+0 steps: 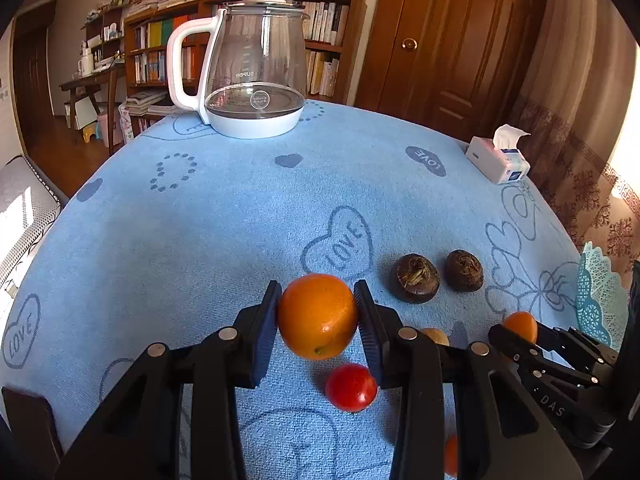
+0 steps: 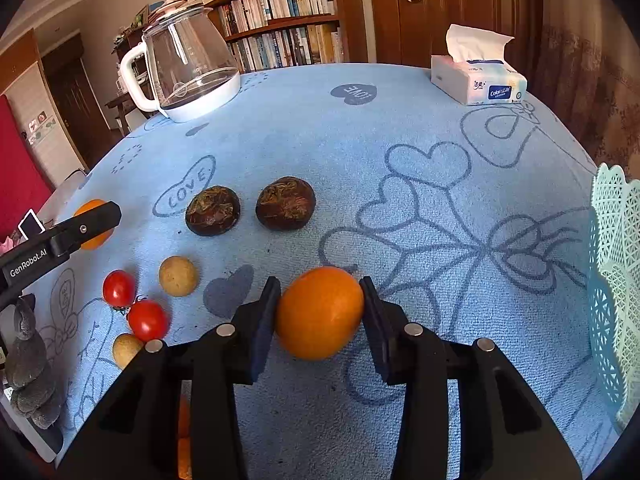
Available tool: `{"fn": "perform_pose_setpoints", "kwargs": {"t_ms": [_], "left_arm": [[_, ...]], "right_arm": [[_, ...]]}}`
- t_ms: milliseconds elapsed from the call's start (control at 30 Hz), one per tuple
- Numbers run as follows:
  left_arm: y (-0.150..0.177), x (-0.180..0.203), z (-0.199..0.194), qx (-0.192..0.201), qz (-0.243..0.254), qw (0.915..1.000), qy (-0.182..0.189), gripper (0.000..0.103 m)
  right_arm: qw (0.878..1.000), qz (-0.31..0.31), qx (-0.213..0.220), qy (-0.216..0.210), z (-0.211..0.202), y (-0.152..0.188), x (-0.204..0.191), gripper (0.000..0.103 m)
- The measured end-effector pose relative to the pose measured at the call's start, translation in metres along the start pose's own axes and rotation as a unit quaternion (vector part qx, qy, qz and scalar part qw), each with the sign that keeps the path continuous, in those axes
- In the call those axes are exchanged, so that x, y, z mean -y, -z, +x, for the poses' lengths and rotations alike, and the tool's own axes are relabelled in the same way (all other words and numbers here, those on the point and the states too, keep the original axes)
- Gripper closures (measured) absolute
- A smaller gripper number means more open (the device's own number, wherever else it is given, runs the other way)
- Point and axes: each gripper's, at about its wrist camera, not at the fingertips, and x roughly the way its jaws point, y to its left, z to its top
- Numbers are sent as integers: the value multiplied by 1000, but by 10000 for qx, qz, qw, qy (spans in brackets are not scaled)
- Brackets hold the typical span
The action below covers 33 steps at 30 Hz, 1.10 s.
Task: Organize fruits
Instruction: 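Grasp the large orange on the cloth with the right tool while the left holds its orange, then carry the orange into the green basket and open the right tool while the left holds its orange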
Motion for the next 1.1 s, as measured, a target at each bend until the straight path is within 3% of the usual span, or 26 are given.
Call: {"fn": "perform_pose_setpoints", "kwargs": {"t_ms": [267, 600, 1100], "left_arm": [[2, 0, -3, 44, -11, 10000, 1, 65], [4, 5, -11, 195, 61, 9998, -64, 65], [11, 16, -19, 278, 218, 9992, -178, 65]], "right_arm": [[9996, -53, 243, 94, -12, 1, -2, 61], [9960, -73, 841, 303, -43, -4, 1, 61], [9804, 832, 1694, 559, -105, -13, 58, 61]]}}
